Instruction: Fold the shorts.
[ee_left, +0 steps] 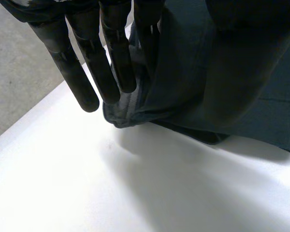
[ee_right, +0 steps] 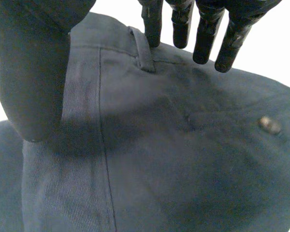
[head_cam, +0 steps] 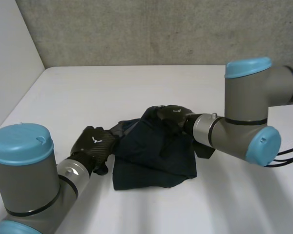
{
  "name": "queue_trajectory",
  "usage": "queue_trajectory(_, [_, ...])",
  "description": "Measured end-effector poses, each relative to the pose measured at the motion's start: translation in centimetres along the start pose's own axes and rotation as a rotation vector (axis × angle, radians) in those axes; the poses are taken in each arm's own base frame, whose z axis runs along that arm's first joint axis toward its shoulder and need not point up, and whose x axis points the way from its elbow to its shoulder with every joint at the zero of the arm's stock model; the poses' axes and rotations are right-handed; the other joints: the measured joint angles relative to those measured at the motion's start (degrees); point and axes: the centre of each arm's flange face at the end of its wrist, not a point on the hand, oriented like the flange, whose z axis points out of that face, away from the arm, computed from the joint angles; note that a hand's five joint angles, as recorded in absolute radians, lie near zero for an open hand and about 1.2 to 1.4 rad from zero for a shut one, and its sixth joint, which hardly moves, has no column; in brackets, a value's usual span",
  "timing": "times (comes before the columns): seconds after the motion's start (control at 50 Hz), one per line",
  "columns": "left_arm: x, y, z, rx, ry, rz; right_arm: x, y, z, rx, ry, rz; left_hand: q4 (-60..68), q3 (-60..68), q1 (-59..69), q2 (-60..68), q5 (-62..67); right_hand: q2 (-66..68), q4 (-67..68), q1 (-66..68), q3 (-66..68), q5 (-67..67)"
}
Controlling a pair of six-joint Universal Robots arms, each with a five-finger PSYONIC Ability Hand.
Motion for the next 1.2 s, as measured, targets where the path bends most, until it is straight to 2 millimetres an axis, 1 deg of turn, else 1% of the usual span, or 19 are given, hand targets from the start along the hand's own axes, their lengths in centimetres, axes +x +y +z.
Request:
queue_trajectory(0.06, [-0.3, -0.5, 0.2, 0.019, -0.007, -0.005, -0.4, -1.6, -1.7, 0.063, 0.012, -0.029, 0.0, 0.0, 0.0, 0.0, 0.0, 0.0, 0.0, 0.0, 0.0, 0.0])
queue_trajectory(0.1, [-0.4, -0.8, 0.3, 0.03, -0.01, -0.006, -0.5, -2.0, -2.2, 0.079, 0.016, -0.037, 0.0, 0.0, 0.0, 0.0, 0.0, 0.0, 0.0, 0.0, 0.0, 0.0])
queue_trajectory(0.12, [-0.6, -1.5, 0.6, 0.055, -0.015, -0.009, -0.7, -2.6, -3.1, 0.111, 0.023, -0.054, 0.0, 0.0, 0.0, 0.0, 0.0, 0.0, 0.0, 0.0, 0.0, 0.0])
queue_trajectory(0.2, [-1.1, -3.6, 1.2, 0.126, -0.026, -0.015, -1.0, -3.1, -4.4, 0.154, 0.037, -0.079, 0.0, 0.0, 0.0, 0.0, 0.0, 0.0, 0.0, 0.0, 0.0, 0.0])
queue_trajectory(0.32, [-1.2, -6.4, 2.3, 0.217, -0.008, -0.038, -0.9, -2.7, -5.3, 0.16, 0.062, -0.086, -0.9, -1.0, -0.3, -0.9, -1.0, 0.0, 0.0, 0.0, 0.0, 0.0])
queue_trajectory(0.38, [-1.1, -7.6, 3.3, 0.255, 0.023, -0.084, 0.0, -2.2, -5.6, 0.147, 0.098, -0.078, -3.1, -3.2, -2.3, -3.0, -3.2, 0.0, 0.0, 0.0, 0.0, 0.0])
queue_trajectory(0.44, [-1.1, -8.0, 4.4, 0.256, 0.049, -0.148, 0.9, -1.6, -5.8, 0.131, 0.13, -0.07, -3.4, -3.5, -2.4, -3.3, -3.5, 0.0, 0.0, 0.0, 0.0, 0.0])
queue_trajectory(0.54, [-1.0, -7.4, 6.2, 0.183, 0.083, -0.259, 2.0, -0.9, -5.9, 0.107, 0.165, -0.057, -3.4, -3.6, -2.4, -3.5, -3.6, 0.0, 0.0, 0.0, 0.0, 0.0])
queue_trajectory(0.62, [-0.8, -6.1, 7.4, 0.051, 0.109, -0.352, 2.7, -0.5, -6.1, 0.095, 0.18, -0.046, -6.0, -6.4, -5.2, -6.2, -6.0, 0.0, 0.0, 0.0, 0.0, 0.0])
queue_trajectory(0.74, [-0.5, -4.8, 7.9, -0.089, 0.128, -0.412, 3.4, -0.1, -6.2, 0.09, 0.192, -0.034, -9.7, -9.7, -8.6, -9.5, -8.6, 0.0, 0.0, 0.0, 0.0, 0.0])
queue_trajectory(0.86, [-0.5, -4.7, 7.9, -0.108, 0.13, -0.416, 3.6, 0.1, -6.2, 0.086, 0.195, -0.029, -8.7, -8.9, -7.6, -8.6, -8.0, 0.0, 0.0, 0.0, 0.0, 0.0])
queue_trajectory(0.88, [-0.5, -4.7, 7.9, -0.107, 0.13, -0.415, 3.6, 0.1, -6.2, 0.086, 0.194, -0.029, -6.7, -7.0, -5.8, -6.8, -6.7, 0.0, 0.0, 0.0, 0.0, 0.0])
queue_trajectory(0.92, [-0.4, -4.7, 7.9, -0.107, 0.131, -0.412, 3.6, 0.1, -6.2, 0.086, 0.193, -0.029, 2.0, 2.0, 4.0, 2.6, 1.7, 0.0, 0.0, 0.0, 0.0, 0.0])
queue_trajectory(0.94, [-0.3, -4.7, 7.8, -0.106, 0.132, -0.411, 3.5, 0.1, -6.2, 0.087, 0.192, -0.03, 10.4, 9.4, 12.3, 10.4, 10.1, 0.0, 0.0, 0.0, 0.0, 0.0])
queue_trajectory(0.96, [-0.2, -4.7, 7.7, -0.107, 0.133, -0.409, 3.5, 0.0, -6.2, 0.088, 0.191, -0.031, 15.0, 14.0, 16.2, 14.9, 14.6, 0.0, 0.0, 0.0, 0.0, 0.0])
queue_trajectory(1.0, [-0.1, -4.6, 7.6, -0.111, 0.135, -0.406, 3.4, -0.1, -6.2, 0.091, 0.189, -0.034, 17.6, 17.1, 18.1, 18.0, 17.2, 0.0, 0.0, 0.0, 0.0, 0.0])
queue_trajectory(1.02, [0.0, -4.5, 7.5, -0.114, 0.135, -0.404, 3.4, -0.2, -6.2, 0.093, 0.187, -0.036, 24.7, 23.7, 22.5, 24.5, 23.9, 0.0, 0.0, 0.0, 0.0, 0.0])
queue_trajectory(1.08, [0.1, -4.3, 7.0, -0.123, 0.136, -0.399, 3.2, -0.4, -6.1, 0.099, 0.182, -0.044, 28.9, 26.0, 22.7, 28.6, 25.8, 0.0, 0.0, 0.0, 0.0, 0.0])
queue_trajectory(1.2, [-0.1, -3.9, 5.3, -0.14, 0.129, -0.393, 3.3, -1.2, -5.5, 0.113, 0.168, -0.063, 29.4, 26.2, 22.7, 28.7, 25.8, 0.0, 0.0, 0.0, 0.0, 0.0])
